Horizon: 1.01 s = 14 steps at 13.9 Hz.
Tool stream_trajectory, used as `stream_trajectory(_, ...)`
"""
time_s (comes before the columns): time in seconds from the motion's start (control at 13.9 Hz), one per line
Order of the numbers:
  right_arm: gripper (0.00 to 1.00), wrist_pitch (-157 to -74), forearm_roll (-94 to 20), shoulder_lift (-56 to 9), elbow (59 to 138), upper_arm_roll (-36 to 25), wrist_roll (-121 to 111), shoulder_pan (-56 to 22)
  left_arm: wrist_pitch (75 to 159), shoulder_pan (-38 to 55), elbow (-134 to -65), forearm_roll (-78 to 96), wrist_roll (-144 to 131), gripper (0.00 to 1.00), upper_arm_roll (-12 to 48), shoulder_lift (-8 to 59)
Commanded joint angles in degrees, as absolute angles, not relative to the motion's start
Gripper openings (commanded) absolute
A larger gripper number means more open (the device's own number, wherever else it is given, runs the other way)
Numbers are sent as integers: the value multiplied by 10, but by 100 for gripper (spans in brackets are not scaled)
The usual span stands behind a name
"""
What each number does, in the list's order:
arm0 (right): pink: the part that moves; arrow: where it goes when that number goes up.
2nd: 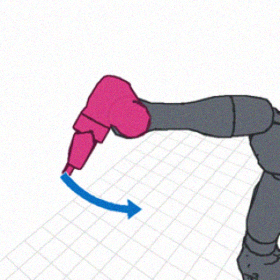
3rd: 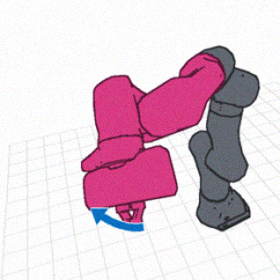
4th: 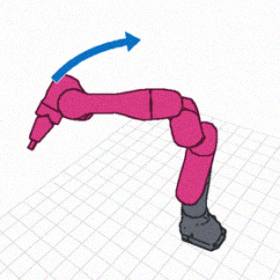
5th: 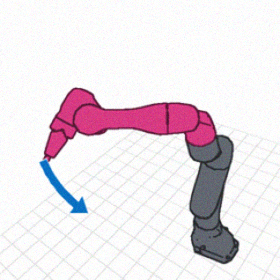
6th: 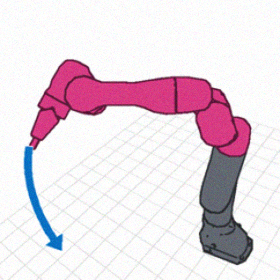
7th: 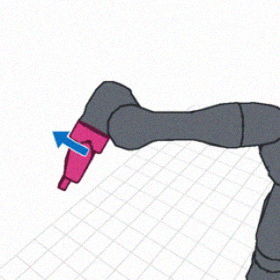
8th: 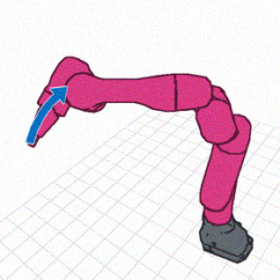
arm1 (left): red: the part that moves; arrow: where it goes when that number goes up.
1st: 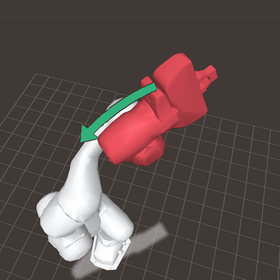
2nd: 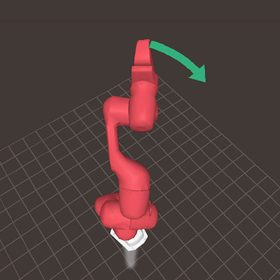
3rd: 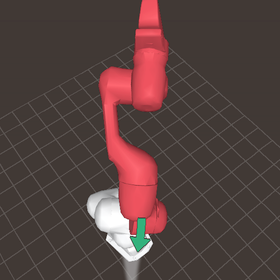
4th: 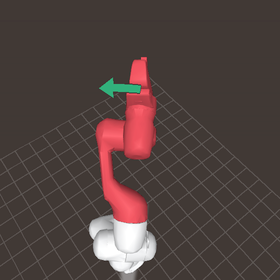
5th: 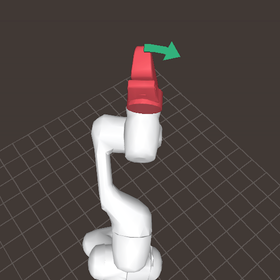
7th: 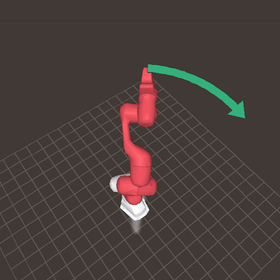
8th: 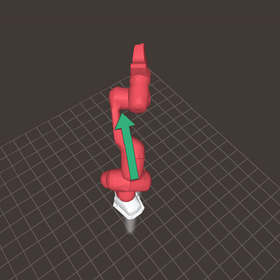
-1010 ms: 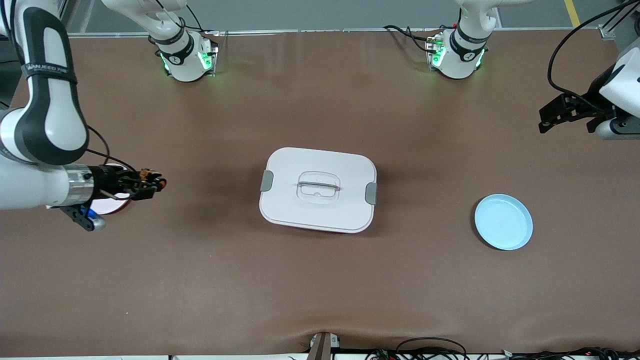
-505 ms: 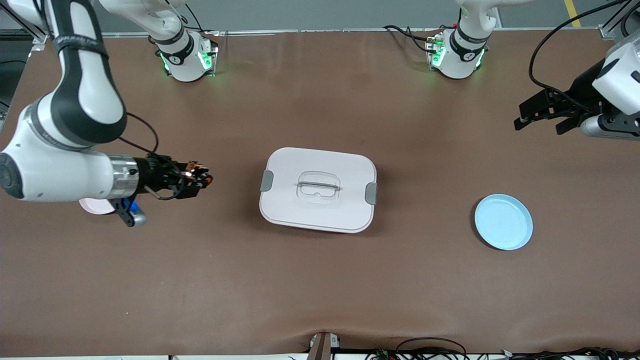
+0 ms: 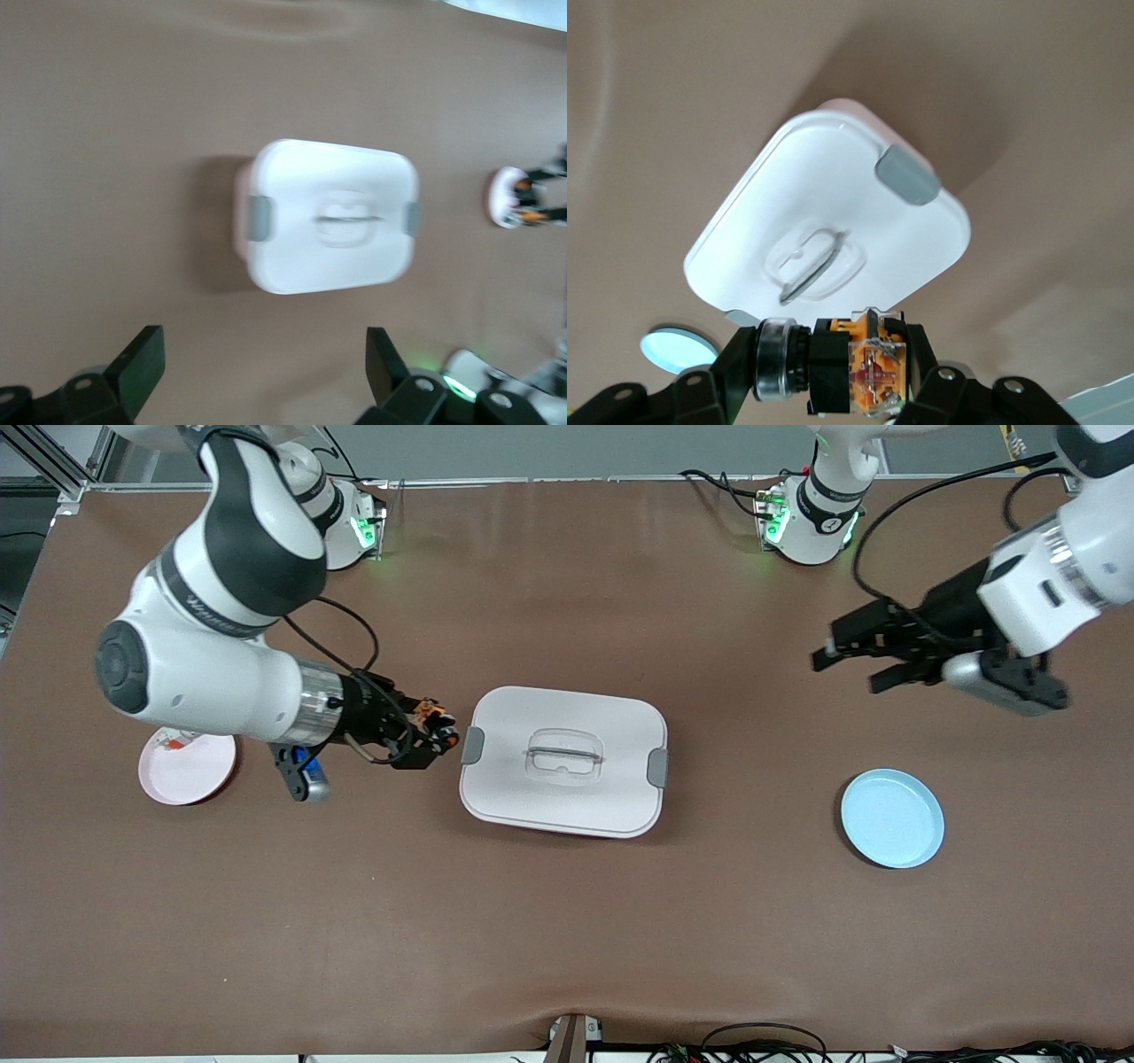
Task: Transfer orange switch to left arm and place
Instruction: 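Lift the switch with the right gripper while the left gripper approaches, then carry the switch above the white box toward the left gripper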
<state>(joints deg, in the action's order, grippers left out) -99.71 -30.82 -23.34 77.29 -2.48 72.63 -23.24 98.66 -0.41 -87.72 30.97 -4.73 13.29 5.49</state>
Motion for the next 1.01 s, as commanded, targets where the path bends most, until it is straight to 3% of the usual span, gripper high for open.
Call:
stream_trajectory(0.0, 0, -1014, -330, -257, 735, -31, 784, -252, 1042, 1, -905, 378, -51, 100, 162, 62)
stream_trajectory(0.36, 0, -1049, -340, -296, 674, -30, 881, -284, 1198, 4, -983, 482, -50, 100, 222, 69)
stream_trajectory(0.65, 0, -1069, -339, -323, 637, -30, 938, -302, 1276, 6, -984, 561, -42, 99, 261, 100)
stream_trajectory(0.94, 0, -1091, -339, -324, 624, -30, 984, -315, 1350, 14, -971, 595, -21, 85, 293, 136)
